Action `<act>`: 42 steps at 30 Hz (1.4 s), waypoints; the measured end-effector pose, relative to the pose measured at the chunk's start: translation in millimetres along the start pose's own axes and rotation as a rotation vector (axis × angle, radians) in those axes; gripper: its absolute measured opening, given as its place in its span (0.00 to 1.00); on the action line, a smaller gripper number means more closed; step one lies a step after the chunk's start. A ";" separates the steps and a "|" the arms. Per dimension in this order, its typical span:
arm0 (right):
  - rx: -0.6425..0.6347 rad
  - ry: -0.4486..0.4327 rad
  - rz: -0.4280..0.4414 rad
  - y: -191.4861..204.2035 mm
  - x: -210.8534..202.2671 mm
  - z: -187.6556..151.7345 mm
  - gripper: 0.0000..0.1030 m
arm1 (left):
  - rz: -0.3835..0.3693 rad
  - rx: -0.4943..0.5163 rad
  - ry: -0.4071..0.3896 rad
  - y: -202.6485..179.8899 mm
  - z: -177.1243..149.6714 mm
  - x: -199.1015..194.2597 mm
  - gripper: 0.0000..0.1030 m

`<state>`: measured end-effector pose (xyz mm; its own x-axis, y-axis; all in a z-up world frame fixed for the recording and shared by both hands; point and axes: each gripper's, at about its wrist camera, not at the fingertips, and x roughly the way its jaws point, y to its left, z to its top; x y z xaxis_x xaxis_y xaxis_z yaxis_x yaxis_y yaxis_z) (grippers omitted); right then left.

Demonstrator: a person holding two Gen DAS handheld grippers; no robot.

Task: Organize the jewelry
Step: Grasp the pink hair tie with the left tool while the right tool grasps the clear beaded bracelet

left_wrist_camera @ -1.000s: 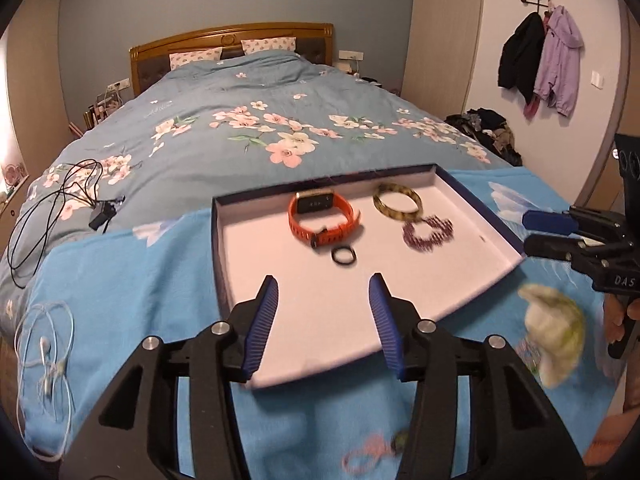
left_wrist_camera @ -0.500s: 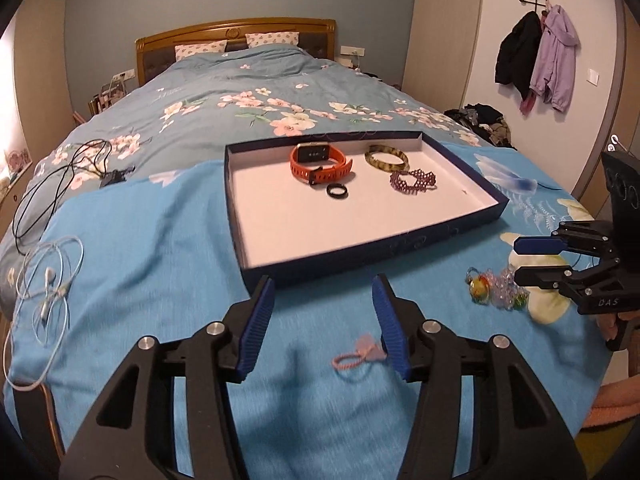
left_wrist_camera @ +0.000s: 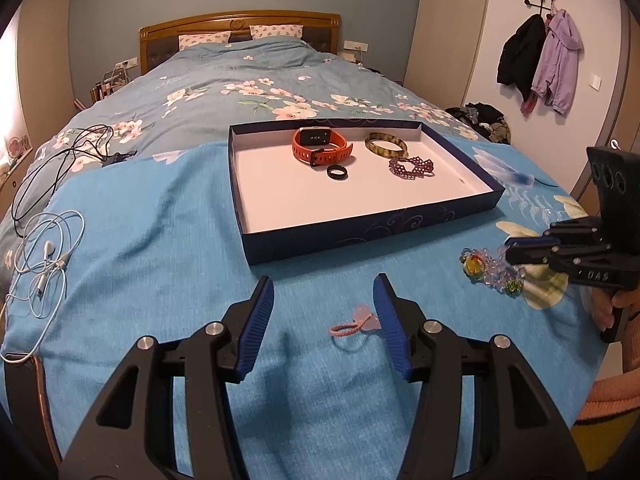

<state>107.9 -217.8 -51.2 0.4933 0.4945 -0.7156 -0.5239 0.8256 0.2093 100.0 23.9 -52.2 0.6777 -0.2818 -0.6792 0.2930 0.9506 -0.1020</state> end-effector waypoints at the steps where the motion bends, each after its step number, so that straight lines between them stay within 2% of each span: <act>1: 0.000 -0.015 0.001 0.8 -4.8 1.6 0.07 | -0.004 -0.001 0.000 0.5 0.1 0.1 0.50; 8: 0.003 -0.111 -0.009 4.9 -32.0 16.8 0.07 | -0.017 0.006 0.002 -2.2 -3.8 -1.3 0.50; 14: 0.028 -0.157 -0.022 2.5 -44.4 21.5 0.07 | -0.034 0.034 0.001 -7.6 -8.1 -5.9 0.50; 19: 0.033 -0.149 -0.045 0.0 -40.7 19.8 0.07 | -0.053 0.085 0.009 -17.2 -13.7 -9.3 0.48; 27: 0.057 -0.136 -0.036 -3.2 -33.9 13.4 0.07 | -0.069 0.124 0.026 -27.0 -15.8 -5.0 0.46; 31: 0.070 -0.134 -0.027 -4.0 -33.2 11.2 0.07 | -0.049 0.123 0.056 -26.0 -15.1 1.9 0.46; 37: 0.082 -0.127 -0.018 -5.4 -28.7 10.2 0.07 | -0.030 0.106 0.095 -14.4 -15.3 6.9 0.37; 42: 0.106 -0.122 -0.008 -8.3 -25.9 8.3 0.07 | -0.051 0.095 0.139 -9.9 -15.7 15.2 0.24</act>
<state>105.2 -235.2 -28.9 0.5816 0.5117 -0.6324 -0.4467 0.8506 0.2775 96.8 12.2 -72.9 0.5624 -0.3019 -0.7698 0.3915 0.9172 -0.0737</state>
